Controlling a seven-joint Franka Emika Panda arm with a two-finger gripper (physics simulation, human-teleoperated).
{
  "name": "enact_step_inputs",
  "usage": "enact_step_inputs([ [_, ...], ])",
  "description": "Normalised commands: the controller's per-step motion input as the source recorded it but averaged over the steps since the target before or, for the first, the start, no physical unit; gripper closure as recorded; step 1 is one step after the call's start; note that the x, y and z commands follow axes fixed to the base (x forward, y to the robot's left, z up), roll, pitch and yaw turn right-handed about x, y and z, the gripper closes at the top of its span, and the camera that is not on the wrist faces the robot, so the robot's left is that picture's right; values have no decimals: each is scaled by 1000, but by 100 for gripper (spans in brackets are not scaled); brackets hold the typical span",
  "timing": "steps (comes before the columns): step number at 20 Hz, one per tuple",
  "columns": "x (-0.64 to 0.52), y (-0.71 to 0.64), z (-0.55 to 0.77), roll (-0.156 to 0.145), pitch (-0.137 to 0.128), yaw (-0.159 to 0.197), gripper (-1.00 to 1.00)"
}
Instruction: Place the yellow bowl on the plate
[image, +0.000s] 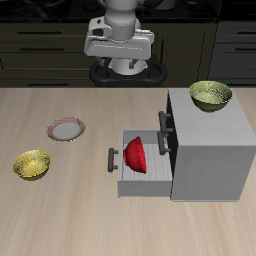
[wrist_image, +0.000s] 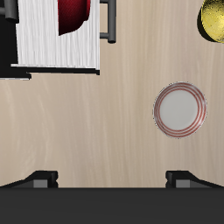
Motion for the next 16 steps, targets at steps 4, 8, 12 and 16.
enact_step_inputs([
  [4, 195, -274, 81, -11, -3, 3, -100],
  [8, 267, -455, 101, -55, -13, 0, -100],
  [12, 249, -439, 47, -22, 4, -35, -100],
  [16, 354, -567, 27, -57, 1, -10, -100],
])
